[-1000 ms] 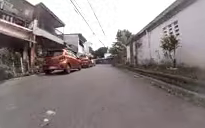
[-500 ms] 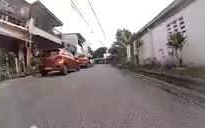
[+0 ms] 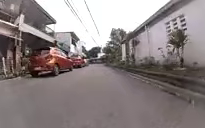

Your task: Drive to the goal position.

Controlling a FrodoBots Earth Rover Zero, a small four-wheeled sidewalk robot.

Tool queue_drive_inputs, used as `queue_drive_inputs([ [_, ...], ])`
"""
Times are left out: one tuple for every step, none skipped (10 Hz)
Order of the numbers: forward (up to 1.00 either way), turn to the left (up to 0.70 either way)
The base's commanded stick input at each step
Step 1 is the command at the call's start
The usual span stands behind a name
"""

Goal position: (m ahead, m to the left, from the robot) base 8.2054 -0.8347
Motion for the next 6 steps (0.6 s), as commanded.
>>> queue_drive_inputs([
  [0.70, 0.00],
  [0.70, 0.00],
  [0.70, 0.00],
  [0.70, 0.00],
  [0.70, 0.00],
  [0.70, 0.00],
])
